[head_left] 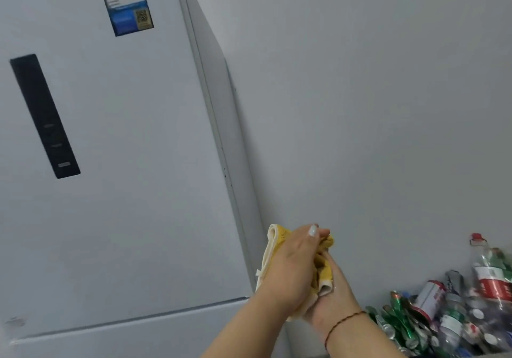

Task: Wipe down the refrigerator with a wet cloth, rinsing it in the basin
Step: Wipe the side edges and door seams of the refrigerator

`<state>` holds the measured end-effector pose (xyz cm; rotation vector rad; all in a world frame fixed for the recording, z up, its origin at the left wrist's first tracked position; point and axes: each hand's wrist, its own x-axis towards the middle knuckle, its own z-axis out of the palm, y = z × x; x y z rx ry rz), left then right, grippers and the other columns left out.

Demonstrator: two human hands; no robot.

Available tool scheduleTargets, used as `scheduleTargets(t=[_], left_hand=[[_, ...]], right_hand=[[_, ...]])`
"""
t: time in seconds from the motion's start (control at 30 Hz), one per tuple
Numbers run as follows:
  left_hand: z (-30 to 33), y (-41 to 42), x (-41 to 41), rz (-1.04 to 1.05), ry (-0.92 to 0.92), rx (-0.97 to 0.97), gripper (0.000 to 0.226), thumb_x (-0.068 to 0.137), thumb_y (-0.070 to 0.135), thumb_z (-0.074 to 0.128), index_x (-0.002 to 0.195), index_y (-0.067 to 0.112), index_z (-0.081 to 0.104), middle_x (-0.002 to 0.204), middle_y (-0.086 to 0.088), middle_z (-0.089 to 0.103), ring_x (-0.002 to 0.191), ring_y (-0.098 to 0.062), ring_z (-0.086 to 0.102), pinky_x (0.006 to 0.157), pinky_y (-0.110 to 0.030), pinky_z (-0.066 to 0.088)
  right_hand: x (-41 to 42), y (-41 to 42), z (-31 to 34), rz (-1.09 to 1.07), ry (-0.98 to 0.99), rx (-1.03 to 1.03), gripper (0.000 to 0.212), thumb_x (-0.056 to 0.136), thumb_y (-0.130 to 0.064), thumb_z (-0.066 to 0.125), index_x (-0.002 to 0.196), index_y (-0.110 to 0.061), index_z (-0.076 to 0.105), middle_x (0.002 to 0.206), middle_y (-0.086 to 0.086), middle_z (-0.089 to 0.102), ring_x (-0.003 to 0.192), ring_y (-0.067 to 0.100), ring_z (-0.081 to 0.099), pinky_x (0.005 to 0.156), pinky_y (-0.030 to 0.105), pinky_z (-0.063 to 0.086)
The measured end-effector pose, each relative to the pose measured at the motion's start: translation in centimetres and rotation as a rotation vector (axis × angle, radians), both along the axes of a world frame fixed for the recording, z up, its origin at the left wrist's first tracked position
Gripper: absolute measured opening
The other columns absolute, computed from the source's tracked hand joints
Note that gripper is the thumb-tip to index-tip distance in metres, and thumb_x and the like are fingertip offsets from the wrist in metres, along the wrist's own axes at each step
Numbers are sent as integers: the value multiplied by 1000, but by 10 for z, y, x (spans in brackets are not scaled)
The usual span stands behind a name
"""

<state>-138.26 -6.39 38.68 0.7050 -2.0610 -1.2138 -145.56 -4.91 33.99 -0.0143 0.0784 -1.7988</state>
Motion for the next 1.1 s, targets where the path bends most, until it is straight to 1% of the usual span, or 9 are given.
scheduleTargets(t=[0.1, 0.3, 0.43, 0.53, 0.63, 0.73, 0.8, 0.9, 1.1], left_hand=[[16, -16, -4, 62, 23, -140, 36, 101, 46, 35, 114, 34, 66, 96, 38, 59, 93, 26, 49, 76, -1, 38], [40, -50, 0, 326, 231, -415, 35, 83, 58, 42, 88, 35, 68, 88, 9, 69, 86, -9, 63, 79, -36, 54], [53, -60, 6, 556, 467, -560, 29, 77, 53, 45, 75, 33, 66, 72, 4, 65, 70, -10, 60, 65, -23, 46], [69, -68, 7, 707, 577, -621, 31, 76, 47, 46, 68, 24, 65, 64, -3, 61, 62, -9, 55, 61, -16, 43], [87, -75, 8, 865, 591, -703, 33, 78, 39, 46, 67, 13, 62, 64, -3, 60, 62, -9, 55, 62, -10, 42], [110, -86, 9, 1051, 605, -729, 28, 84, 27, 42, 71, 11, 62, 68, 0, 62, 66, -10, 56, 63, -12, 44], [128, -92, 11, 1140, 620, -749, 30, 86, 25, 38, 76, 12, 63, 70, 3, 63, 70, -9, 57, 66, -14, 44], [152, -102, 17, 1222, 620, -767, 33, 88, 30, 35, 85, 16, 65, 80, 4, 63, 80, -13, 57, 75, -24, 45], [189, -111, 24, 1267, 543, -716, 38, 105, 31, 27, 105, 23, 64, 106, 3, 64, 104, -16, 57, 88, -30, 43]], right_hand=[[-31, -26, 12, -62, 145, -10, 58, 94, -55, 41, 118, -10, 68, 112, 17, 70, 96, 36, 70, 71, 48, 59], [-41, -73, 40, -208, 293, 26, 64, 90, -67, 39, 116, -16, 67, 113, 14, 70, 102, 33, 68, 93, 55, 48], [-35, -91, 58, -291, 438, -5, 49, 91, -61, 37, 102, -23, 65, 87, 5, 75, 66, 26, 70, 60, 33, 41], [-33, -107, 71, -313, 523, -61, 39, 84, -65, 35, 106, -43, 59, 110, -6, 71, 93, 29, 67, 64, 42, 45], [-42, -126, 92, -345, 581, -178, 57, 69, -70, 41, 116, -42, 57, 117, -16, 68, 94, 22, 67, 83, 53, 45], [-46, -150, 106, -482, 720, -388, 52, 86, -47, 44, 133, -28, 51, 126, -12, 64, 68, 12, 60, 61, 25, 49], [-38, -156, 109, -737, 1028, -501, 47, 95, -40, 39, 142, -38, 38, 133, -9, 59, 92, 10, 61, 75, 40, 54], [-11, -171, 93, -1082, 1545, -700, 58, 98, -53, 25, 149, -25, 27, 152, 8, 36, 138, 26, 38, 105, 56, 34], [6, -188, 118, -1162, 1781, -768, 66, 97, -58, 15, 153, -22, 20, 158, 9, 24, 145, 30, 23, 109, 54, 25]])
